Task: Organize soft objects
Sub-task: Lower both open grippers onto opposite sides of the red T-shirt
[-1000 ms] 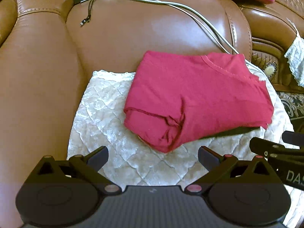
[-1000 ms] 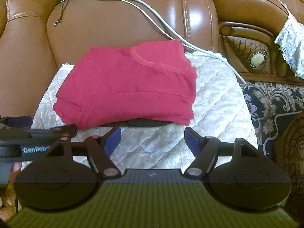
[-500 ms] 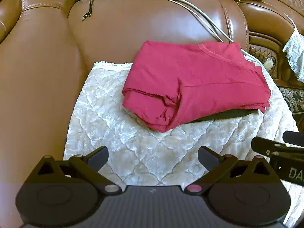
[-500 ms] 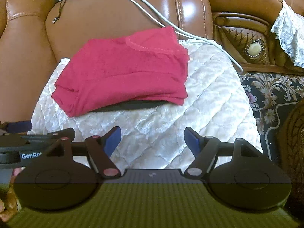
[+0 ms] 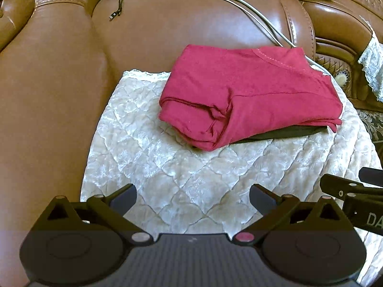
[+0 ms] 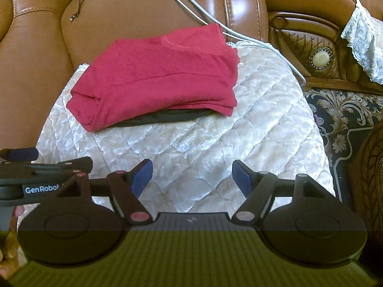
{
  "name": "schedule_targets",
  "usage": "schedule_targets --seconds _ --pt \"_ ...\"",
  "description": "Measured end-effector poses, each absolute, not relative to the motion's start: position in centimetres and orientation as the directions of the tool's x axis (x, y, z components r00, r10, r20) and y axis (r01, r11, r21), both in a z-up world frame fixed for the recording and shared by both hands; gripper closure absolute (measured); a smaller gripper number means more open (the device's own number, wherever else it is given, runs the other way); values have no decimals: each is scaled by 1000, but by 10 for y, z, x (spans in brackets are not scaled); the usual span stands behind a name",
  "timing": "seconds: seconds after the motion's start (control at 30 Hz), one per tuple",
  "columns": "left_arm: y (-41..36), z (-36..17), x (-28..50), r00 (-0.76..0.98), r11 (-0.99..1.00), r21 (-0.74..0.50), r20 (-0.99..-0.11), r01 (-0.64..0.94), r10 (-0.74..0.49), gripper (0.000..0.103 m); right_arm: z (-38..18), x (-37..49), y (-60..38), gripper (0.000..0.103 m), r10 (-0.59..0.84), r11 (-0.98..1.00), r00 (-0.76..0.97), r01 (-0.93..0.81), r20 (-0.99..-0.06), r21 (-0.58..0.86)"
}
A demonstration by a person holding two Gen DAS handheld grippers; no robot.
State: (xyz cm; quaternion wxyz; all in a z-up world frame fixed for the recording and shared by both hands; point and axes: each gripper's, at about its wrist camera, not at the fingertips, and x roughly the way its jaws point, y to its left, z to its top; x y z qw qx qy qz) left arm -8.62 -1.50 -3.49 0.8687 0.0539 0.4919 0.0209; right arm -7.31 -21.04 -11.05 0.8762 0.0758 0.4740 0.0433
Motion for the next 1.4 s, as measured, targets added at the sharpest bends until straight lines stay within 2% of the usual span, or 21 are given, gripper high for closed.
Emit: schedule_targets --seconds 1.4 --pt "-2 -74 -98 463 999 50 -885 0 45 0 -140 -85 -199 22 115 992 521 -18 -845 124"
